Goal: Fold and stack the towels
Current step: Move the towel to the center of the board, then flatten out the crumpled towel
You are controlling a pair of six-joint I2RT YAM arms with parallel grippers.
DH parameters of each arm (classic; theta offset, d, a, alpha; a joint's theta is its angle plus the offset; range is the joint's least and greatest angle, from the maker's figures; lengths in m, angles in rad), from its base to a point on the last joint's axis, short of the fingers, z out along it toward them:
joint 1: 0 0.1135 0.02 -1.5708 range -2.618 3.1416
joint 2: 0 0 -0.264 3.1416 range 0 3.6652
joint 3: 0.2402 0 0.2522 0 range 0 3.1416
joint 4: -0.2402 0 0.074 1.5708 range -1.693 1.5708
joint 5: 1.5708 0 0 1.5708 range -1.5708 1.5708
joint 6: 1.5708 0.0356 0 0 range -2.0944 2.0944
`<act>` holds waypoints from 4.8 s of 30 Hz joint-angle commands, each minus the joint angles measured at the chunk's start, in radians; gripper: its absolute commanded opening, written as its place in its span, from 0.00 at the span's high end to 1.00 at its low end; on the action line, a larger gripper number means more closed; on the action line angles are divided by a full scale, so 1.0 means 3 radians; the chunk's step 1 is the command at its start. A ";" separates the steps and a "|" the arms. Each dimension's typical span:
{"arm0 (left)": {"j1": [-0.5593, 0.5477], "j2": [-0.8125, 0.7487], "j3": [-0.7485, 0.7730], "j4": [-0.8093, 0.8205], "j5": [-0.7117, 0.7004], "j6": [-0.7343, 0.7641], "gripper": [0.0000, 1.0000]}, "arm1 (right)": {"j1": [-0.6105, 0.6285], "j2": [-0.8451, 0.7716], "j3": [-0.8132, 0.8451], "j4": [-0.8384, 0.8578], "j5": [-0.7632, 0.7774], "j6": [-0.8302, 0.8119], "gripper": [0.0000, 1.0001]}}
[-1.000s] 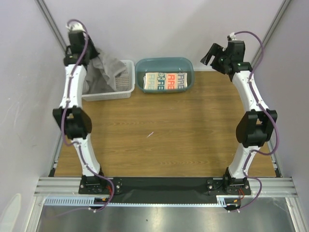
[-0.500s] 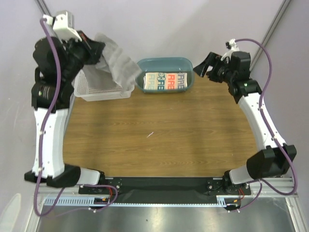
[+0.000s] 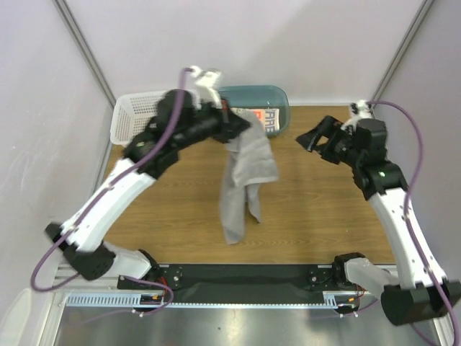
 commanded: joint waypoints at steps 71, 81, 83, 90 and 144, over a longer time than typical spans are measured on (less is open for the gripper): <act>-0.2772 0.1737 -0.1428 0.0349 -0.1615 -0.0322 0.33 | -0.0646 0.1018 -0.1279 0.0634 0.0847 -0.0444 0.29; -0.2772 0.1819 -0.1530 0.0436 -0.1758 -0.0373 0.52 | -0.0630 0.0874 -0.1345 0.0593 0.0883 -0.0444 0.29; -0.2767 0.1845 -0.1505 0.0401 -0.1753 -0.0378 0.53 | -0.0630 0.0900 -0.1335 0.0588 0.0878 -0.0444 0.29; -0.2761 0.1829 -0.1541 0.0416 -0.1615 -0.0368 0.49 | -0.0630 0.0967 -0.1320 0.0588 0.0872 -0.0439 0.28; -0.2455 0.1441 -0.1934 0.0656 -0.1456 -0.0557 1.00 | -0.0456 0.1100 -0.1355 0.0614 0.1010 -0.0444 0.96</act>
